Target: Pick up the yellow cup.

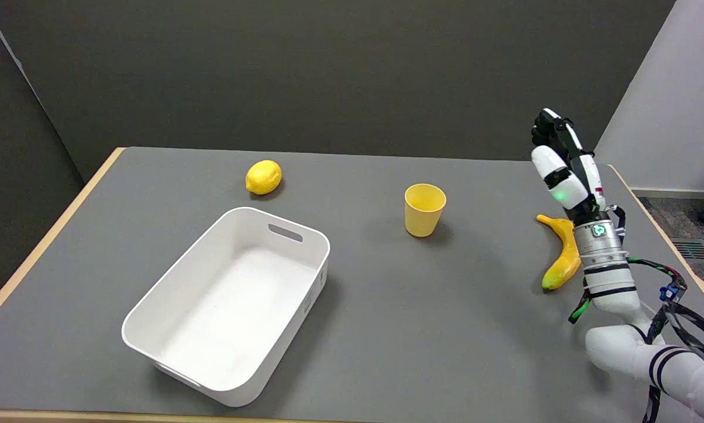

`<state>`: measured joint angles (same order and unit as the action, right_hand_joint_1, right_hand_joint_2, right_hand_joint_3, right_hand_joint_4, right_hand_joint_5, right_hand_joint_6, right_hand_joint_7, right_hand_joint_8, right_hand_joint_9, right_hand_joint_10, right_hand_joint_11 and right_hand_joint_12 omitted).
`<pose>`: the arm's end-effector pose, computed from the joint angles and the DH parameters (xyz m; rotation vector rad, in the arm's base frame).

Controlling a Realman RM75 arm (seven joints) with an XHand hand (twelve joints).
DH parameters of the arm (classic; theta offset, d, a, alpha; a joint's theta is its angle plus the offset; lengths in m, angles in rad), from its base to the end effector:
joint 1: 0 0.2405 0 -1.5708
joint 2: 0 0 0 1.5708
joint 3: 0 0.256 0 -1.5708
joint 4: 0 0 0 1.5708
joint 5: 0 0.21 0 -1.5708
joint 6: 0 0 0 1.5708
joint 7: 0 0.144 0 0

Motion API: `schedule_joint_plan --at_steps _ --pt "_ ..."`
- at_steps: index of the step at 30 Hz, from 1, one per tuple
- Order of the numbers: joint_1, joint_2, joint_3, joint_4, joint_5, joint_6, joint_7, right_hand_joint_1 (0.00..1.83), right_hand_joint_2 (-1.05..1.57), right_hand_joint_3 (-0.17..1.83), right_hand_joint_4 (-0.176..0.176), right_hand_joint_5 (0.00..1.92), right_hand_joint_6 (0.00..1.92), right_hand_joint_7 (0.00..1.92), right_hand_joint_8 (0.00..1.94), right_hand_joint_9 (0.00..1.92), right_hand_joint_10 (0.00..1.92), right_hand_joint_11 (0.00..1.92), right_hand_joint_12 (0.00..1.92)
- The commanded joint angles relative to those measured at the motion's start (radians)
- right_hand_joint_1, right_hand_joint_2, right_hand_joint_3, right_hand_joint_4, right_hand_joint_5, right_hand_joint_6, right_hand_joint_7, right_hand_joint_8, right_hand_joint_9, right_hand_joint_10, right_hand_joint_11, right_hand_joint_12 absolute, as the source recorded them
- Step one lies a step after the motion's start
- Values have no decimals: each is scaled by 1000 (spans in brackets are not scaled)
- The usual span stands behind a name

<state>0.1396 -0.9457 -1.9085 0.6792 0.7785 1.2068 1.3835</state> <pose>-0.2790 -0.2982 0.4822 1.4071 -0.4862 1.3626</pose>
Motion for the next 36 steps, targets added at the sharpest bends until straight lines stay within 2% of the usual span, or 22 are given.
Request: schedule_joint_plan --at_steps 1,3,6,9,13,19,23,25,36 --pt "-5 19 25 13 -86 -57 -97 479 728 852 -56 132 331 202 294 114 702 -1 821" --pt "-6 19 24 20 -102 -66 -97 481 727 852 -57 134 332 204 295 115 705 -1 820" --pt "-6 20 31 30 -152 -92 -103 472 669 975 -58 115 395 182 367 116 706 -1 860" --pt "-3 31 53 54 -239 -117 -180 500 662 974 -56 128 408 186 376 121 712 -1 883" --pt "-12 82 84 156 -388 -212 -292 565 638 973 -59 164 443 223 420 144 741 -1 968" --pt "-10 142 103 330 -585 -383 -305 585 623 974 -64 188 468 248 448 153 756 -1 1026" --pt "-25 177 140 499 -700 -450 -291 573 621 971 -71 195 473 245 447 136 755 -1 1047" --pt "-27 210 145 606 -775 -537 -268 570 622 970 -74 198 475 247 448 135 759 -1 1056" --pt "-22 235 97 772 -1102 -843 -12 565 594 961 -68 179 468 190 418 69 719 -1 1026"
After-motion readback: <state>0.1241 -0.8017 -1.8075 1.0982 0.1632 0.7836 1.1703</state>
